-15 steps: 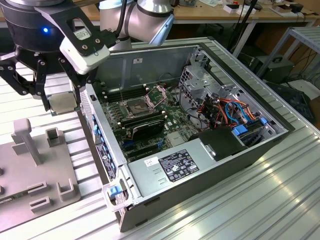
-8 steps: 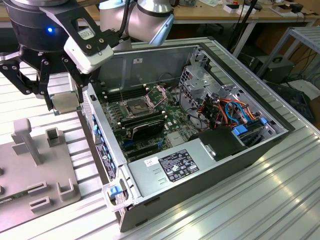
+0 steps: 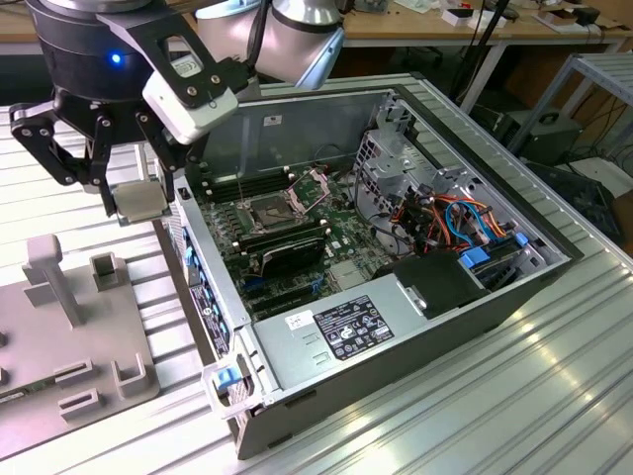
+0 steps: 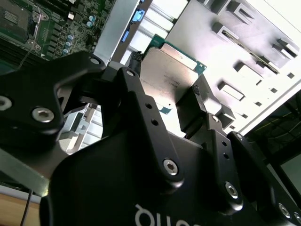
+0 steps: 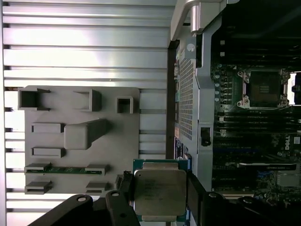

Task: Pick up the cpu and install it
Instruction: 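Pick up the cpu and move it towards the insertion slot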

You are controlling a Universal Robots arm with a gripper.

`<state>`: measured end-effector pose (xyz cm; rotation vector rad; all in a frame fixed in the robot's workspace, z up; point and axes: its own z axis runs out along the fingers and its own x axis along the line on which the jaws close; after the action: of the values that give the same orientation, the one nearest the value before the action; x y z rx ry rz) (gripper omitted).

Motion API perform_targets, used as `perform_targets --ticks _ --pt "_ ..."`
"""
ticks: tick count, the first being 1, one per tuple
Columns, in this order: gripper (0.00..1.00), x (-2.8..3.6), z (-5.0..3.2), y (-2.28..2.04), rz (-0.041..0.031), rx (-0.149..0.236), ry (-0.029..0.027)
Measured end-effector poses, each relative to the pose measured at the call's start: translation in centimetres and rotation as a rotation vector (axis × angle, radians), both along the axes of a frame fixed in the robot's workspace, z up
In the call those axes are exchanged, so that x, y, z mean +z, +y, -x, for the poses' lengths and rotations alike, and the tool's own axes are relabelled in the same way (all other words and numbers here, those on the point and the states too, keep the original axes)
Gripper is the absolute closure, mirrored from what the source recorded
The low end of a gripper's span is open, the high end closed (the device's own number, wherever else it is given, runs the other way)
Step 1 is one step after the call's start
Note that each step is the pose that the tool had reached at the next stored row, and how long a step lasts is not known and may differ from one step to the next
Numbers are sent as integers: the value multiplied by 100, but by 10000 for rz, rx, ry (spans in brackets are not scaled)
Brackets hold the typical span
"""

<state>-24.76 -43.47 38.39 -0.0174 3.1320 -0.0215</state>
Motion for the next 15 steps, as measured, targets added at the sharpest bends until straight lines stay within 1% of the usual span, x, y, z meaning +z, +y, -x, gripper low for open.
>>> perform_targets --ticks 3,11,15 --pt "45 0 -22 0 1 0 0" --pt "45 -1 -32 0 -1 2 -1" --pt "45 0 -100 0 -1 0 1"
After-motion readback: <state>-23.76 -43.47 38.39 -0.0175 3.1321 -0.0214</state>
